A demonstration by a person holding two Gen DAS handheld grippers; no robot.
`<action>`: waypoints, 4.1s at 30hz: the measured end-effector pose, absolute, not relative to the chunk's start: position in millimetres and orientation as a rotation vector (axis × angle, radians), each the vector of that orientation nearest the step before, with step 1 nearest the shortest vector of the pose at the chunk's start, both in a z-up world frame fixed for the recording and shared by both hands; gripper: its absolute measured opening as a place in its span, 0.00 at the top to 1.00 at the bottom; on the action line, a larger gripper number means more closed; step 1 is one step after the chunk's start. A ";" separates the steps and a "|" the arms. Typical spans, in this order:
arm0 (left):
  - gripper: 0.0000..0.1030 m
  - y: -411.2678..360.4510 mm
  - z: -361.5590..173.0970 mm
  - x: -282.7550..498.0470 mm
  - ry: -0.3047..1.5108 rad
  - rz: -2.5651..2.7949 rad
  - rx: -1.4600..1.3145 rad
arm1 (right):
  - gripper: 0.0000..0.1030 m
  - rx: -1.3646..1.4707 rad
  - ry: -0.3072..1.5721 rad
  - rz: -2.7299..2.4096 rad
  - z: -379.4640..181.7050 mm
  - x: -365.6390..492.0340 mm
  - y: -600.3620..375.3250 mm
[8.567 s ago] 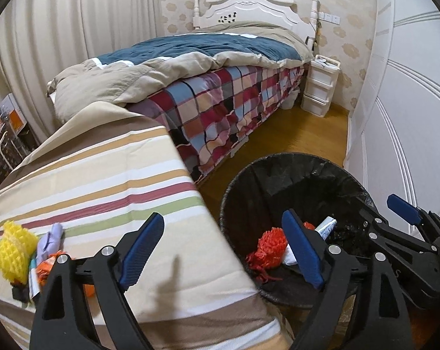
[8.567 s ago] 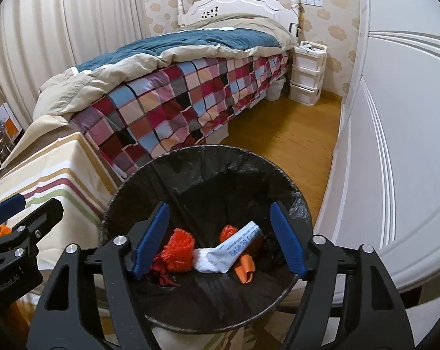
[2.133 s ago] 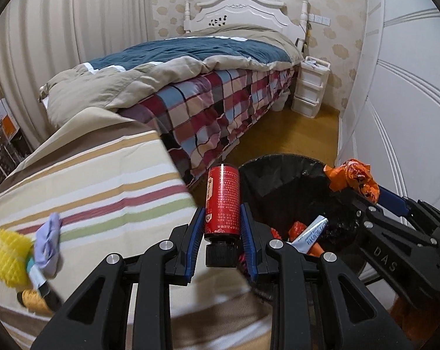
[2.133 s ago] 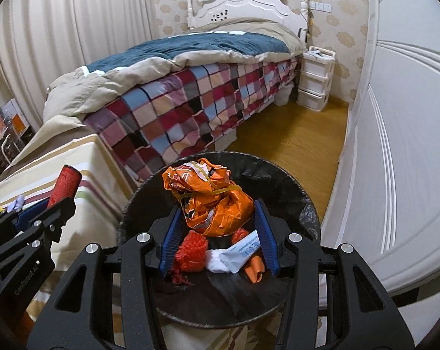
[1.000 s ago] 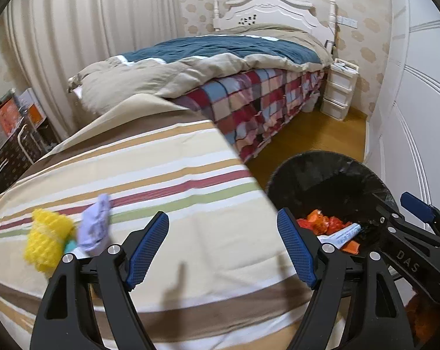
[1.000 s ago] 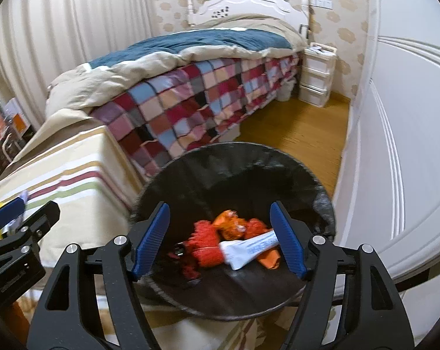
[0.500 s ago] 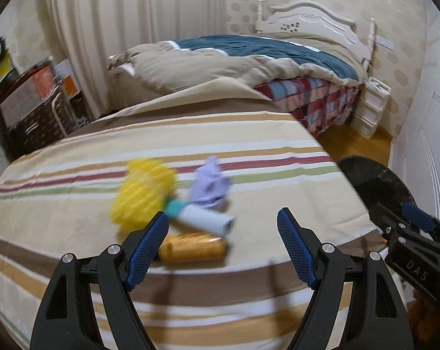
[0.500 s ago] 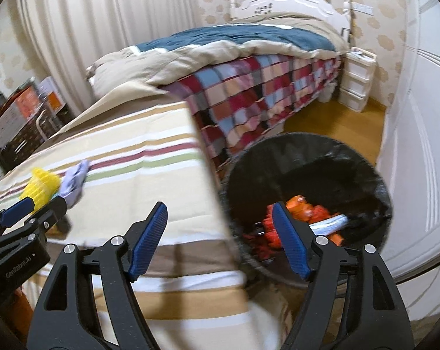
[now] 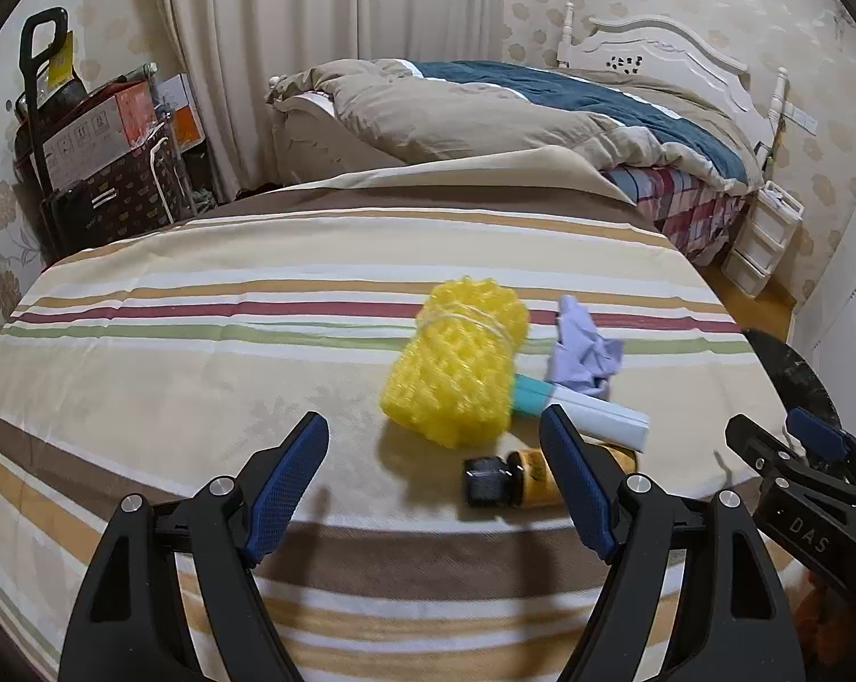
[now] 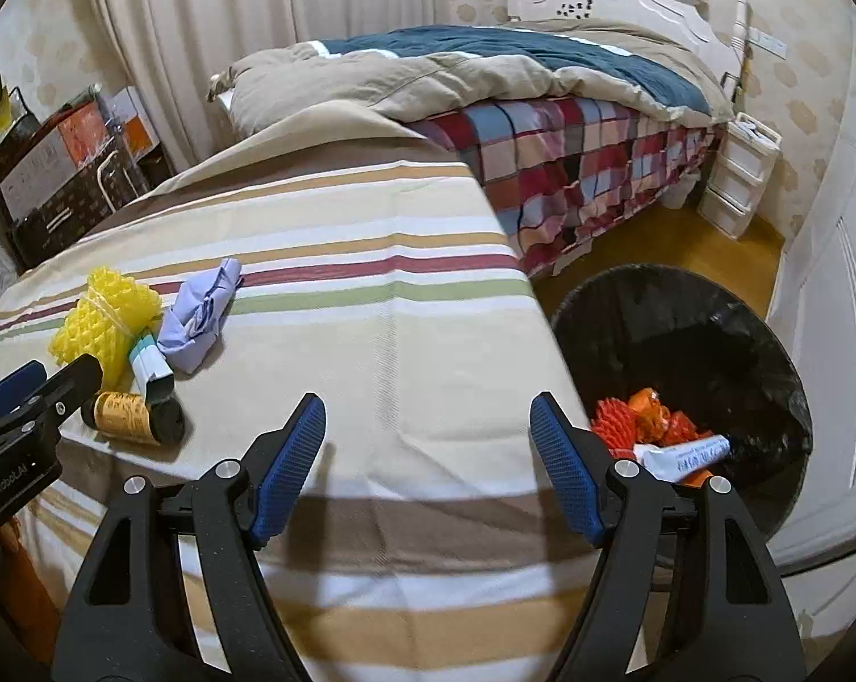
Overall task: Collect trash
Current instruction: 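Return both tools to the bed and grasp the yellow foam net with the left tool, then grasp the brown bottle with the right tool while the left tool holds the foam net, then carry the foam net and brown bottle over the bin and release both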
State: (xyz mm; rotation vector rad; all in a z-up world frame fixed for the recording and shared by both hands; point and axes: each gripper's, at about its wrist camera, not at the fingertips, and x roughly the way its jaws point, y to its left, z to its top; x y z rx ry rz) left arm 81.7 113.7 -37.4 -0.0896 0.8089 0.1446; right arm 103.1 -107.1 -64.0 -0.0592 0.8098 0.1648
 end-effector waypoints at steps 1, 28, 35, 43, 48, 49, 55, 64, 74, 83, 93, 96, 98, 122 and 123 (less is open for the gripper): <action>0.26 114.8 -38.4 83.5 0.811 0.141 -0.088 | 0.29 -0.064 0.813 0.167 -64.1 105.6 -103.9; 0.55 139.0 -46.7 84.0 0.852 0.091 -0.113 | 0.29 -0.095 0.827 0.181 -67.3 112.3 -88.9; 0.55 166.4 -48.8 55.8 0.864 0.144 -0.146 | 0.29 -0.121 0.838 0.236 -69.2 106.3 -68.2; 0.55 182.3 -48.9 29.5 0.861 0.183 -0.142 | 0.29 -0.175 0.846 0.289 -72.0 99.4 -42.8; 0.55 193.0 -49.0 21.4 0.858 0.208 -0.156 | 0.29 -0.195 0.851 0.337 -74.5 81.2 -29.0; 0.55 194.3 -49.2 20.2 0.857 0.213 -0.158 | 0.29 -0.194 0.853 0.350 -74.8 77.1 -26.1; 0.55 202.6 -50.3 10.2 0.853 0.242 -0.165 | 0.29 -0.222 0.847 0.399 -75.9 59.1 -9.5; 0.55 218.2 -51.3 3.1 0.850 0.275 -0.202 | 0.29 -0.234 0.844 0.444 -76.2 51.0 5.0; 0.55 225.4 -51.3 2.0 0.842 0.283 -0.215 | 0.36 -0.255 0.843 0.489 -77.6 59.6 30.5; 0.55 236.6 -50.2 2.0 0.832 0.311 -0.228 | 0.43 -0.283 0.837 0.533 -77.6 53.5 46.7; 0.55 235.6 -50.2 1.2 0.830 0.300 -0.218 | 0.70 -0.288 0.829 0.516 -76.7 60.7 54.9; 0.55 234.0 -49.9 1.1 0.829 0.300 -0.213 | 0.78 -0.282 0.828 0.521 -76.2 59.3 52.7; 0.55 232.8 -49.9 1.2 0.829 0.298 -0.209 | 0.78 -0.275 0.828 0.523 -76.1 56.8 50.0; 0.55 149.0 -38.9 1.7 0.792 0.116 -0.171 | 0.78 -0.105 0.769 0.370 -61.6 28.2 -60.5; 0.55 140.5 -38.2 3.1 0.792 0.099 -0.163 | 0.78 -0.099 0.767 0.360 -61.1 28.3 -65.6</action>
